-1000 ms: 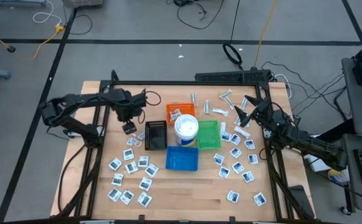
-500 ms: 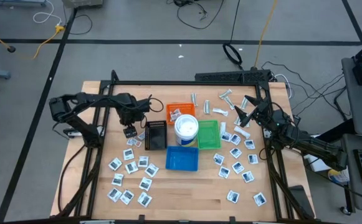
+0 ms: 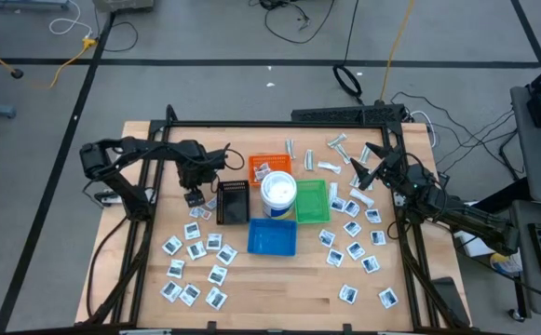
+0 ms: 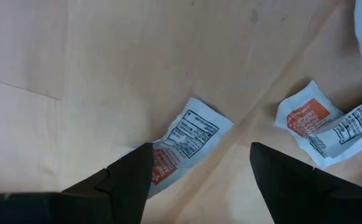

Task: Pick & Place First Aid Supplies
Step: Put the orange ointment pack into the orange bin

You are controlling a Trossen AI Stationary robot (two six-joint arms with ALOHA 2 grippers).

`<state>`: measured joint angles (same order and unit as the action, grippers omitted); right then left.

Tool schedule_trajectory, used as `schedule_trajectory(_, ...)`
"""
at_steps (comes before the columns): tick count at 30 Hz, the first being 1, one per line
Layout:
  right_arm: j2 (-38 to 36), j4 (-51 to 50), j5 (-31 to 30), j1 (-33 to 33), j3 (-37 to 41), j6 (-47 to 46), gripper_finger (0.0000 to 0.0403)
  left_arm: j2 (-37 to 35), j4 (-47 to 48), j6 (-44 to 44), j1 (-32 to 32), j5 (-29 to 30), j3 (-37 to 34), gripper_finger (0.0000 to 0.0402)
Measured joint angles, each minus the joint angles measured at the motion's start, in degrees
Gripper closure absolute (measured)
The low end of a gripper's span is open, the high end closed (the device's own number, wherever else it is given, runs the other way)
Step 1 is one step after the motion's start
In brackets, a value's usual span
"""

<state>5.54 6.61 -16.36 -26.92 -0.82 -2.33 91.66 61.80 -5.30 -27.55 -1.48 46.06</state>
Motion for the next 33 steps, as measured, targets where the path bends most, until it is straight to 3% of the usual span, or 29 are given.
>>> schedule_trajectory(6, 0.0, 0.0, 0.0, 0.0, 0.0, 0.0, 0.0023, 0.0, 0.0, 0.0, 0.0, 0.0, 0.0, 0.0196)
schedule_trajectory(17, 0.0, 0.0, 0.0, 0.0, 0.0, 0.0, 0.0023, 0.0, 0.0, -2.1, 0.0, -4.0, 0.0, 0.0390)
schedule_trajectory(33, 0.0, 0.0, 0.0, 0.0, 0.0, 0.0, 0.0023, -1.6, 1.2, 1.1, 0.0, -3.0, 2.2, 0.0400)
